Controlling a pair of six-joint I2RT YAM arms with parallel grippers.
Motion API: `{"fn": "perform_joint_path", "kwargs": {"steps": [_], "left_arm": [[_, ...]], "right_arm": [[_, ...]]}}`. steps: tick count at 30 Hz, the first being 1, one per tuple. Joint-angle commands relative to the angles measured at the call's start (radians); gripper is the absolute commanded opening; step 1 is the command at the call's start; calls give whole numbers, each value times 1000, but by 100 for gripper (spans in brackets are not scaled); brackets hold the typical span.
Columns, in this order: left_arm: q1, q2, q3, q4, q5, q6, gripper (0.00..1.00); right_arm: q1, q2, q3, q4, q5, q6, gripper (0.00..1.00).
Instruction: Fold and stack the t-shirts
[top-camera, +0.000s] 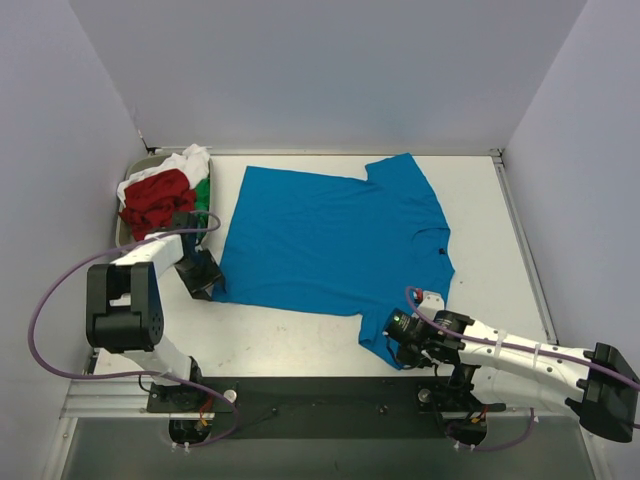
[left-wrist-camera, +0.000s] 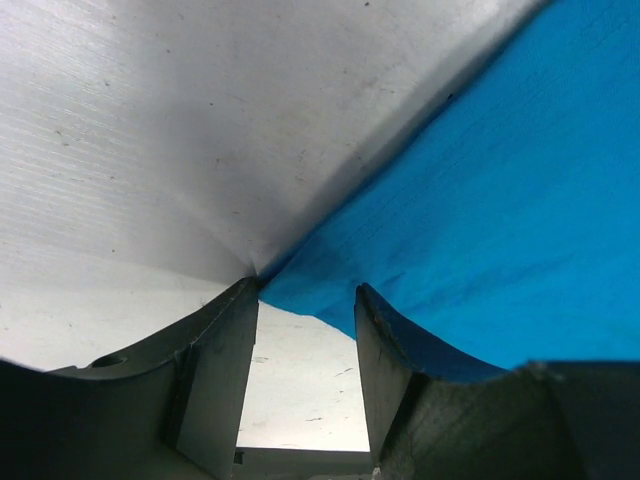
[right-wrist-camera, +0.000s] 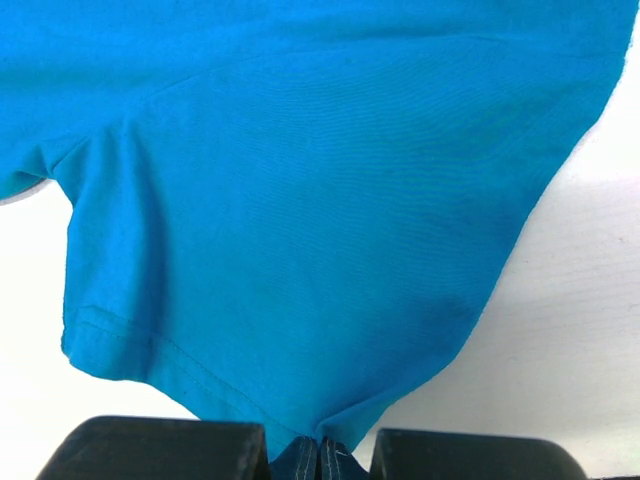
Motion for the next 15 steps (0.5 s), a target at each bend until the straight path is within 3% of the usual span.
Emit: {"fn": "perform_joint_path", "kwargs": {"steps": [1, 15], "left_arm": [[16, 5, -11, 17, -11, -8, 53], [42, -69, -37, -23, -39, 1, 51]], "right_arm": [[4, -8, 28, -54, 36, -3, 0], [6, 0, 34, -56, 40, -12, 0]]}}
